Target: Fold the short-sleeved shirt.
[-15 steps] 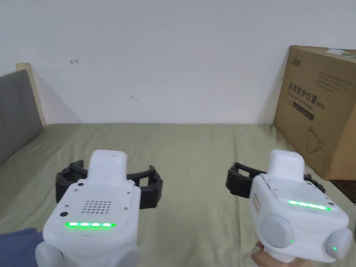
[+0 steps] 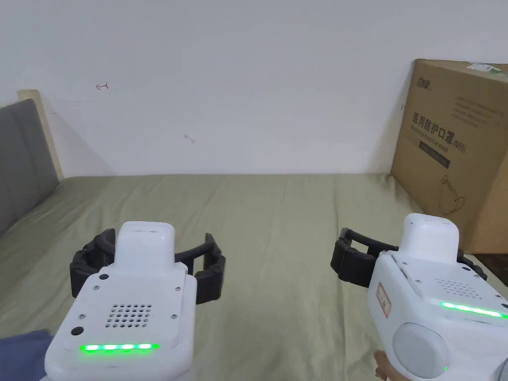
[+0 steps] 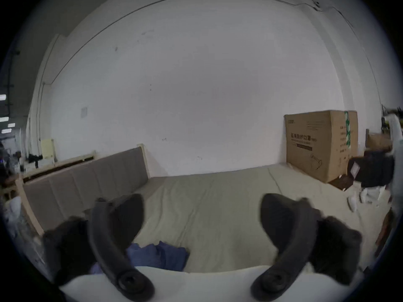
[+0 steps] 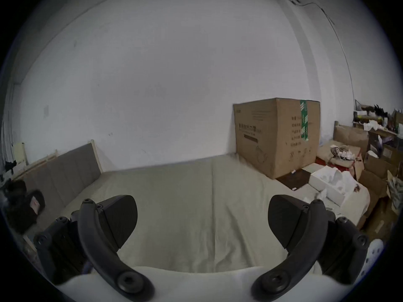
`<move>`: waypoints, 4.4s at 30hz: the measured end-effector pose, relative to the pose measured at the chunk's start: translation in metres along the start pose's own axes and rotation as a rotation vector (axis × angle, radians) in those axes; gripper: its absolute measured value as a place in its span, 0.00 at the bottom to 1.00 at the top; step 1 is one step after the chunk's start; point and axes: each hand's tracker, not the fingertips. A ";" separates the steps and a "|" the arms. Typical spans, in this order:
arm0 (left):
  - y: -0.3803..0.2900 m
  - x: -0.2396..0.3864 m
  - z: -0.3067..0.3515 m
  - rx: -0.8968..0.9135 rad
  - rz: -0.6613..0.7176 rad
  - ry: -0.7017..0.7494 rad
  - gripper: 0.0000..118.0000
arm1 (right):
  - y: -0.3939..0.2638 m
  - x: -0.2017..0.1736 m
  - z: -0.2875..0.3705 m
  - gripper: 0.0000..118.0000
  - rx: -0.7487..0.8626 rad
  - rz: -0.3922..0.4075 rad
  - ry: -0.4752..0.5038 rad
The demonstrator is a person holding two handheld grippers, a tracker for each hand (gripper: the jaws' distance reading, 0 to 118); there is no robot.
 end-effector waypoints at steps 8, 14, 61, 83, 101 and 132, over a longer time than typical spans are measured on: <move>-0.012 -0.007 -0.013 -0.084 0.064 0.004 0.00 | -0.022 -0.002 -0.001 0.08 0.042 0.083 -0.067; -0.011 -0.004 -0.019 -0.083 0.093 -0.037 0.00 | -0.018 -0.005 -0.002 0.00 0.047 0.101 -0.057; -0.237 -0.191 -0.140 -0.927 0.341 0.183 0.88 | -0.112 -0.216 -0.075 0.00 -0.352 0.271 0.556; -0.232 -0.243 -0.133 -0.844 0.688 0.164 0.00 | -0.124 -0.193 -0.087 0.00 -0.439 0.262 0.511; -0.049 -0.049 -0.200 -0.660 0.445 -0.392 0.00 | -0.055 -0.064 -0.082 0.00 -0.305 0.096 0.242; -0.169 0.220 -0.131 -1.009 0.086 -0.829 0.73 | -0.058 0.088 -0.061 0.00 -0.355 -0.019 -0.081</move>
